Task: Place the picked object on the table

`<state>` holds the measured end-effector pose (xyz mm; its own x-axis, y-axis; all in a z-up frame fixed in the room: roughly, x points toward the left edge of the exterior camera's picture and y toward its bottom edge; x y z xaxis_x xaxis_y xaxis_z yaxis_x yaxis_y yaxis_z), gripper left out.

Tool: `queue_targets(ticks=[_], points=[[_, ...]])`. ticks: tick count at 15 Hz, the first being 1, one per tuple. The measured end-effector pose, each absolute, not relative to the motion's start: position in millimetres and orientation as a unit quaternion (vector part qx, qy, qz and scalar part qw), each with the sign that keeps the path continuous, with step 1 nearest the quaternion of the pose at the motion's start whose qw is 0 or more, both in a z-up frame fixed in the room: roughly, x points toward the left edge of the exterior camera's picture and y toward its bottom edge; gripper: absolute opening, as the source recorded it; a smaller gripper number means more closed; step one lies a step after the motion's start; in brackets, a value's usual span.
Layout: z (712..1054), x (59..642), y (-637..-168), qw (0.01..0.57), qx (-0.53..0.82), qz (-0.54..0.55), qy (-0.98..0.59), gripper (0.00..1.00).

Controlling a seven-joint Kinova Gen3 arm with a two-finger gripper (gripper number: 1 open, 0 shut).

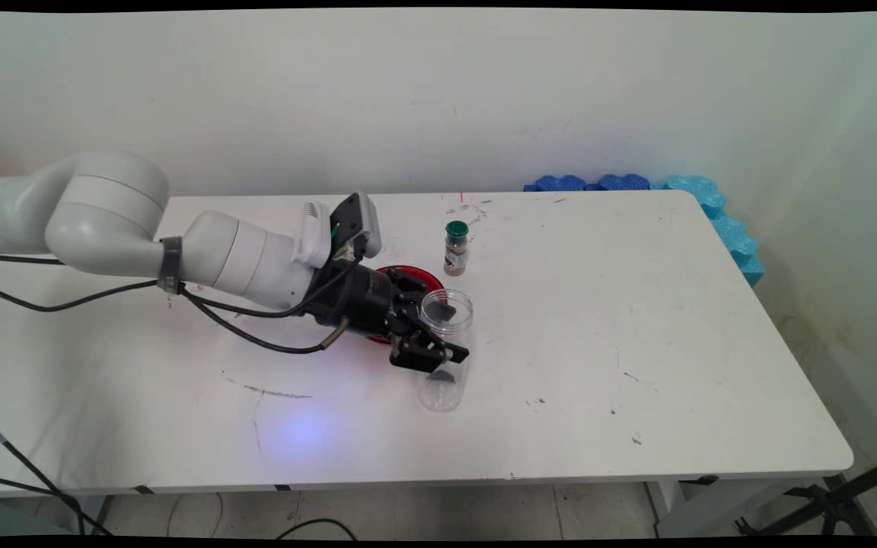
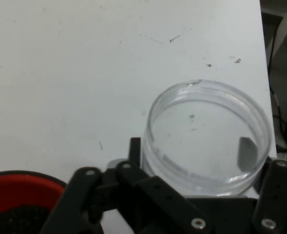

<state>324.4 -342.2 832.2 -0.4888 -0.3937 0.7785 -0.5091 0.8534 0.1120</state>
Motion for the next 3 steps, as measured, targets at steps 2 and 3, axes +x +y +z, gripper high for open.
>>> queue_targets(ticks=[2,3], points=[[831.4,324.0,-341.8,0.434,0.263,0.067,-0.859,1.00],[831.1,323.9,-341.6,0.434,0.263,0.068,-0.859,1.00]])
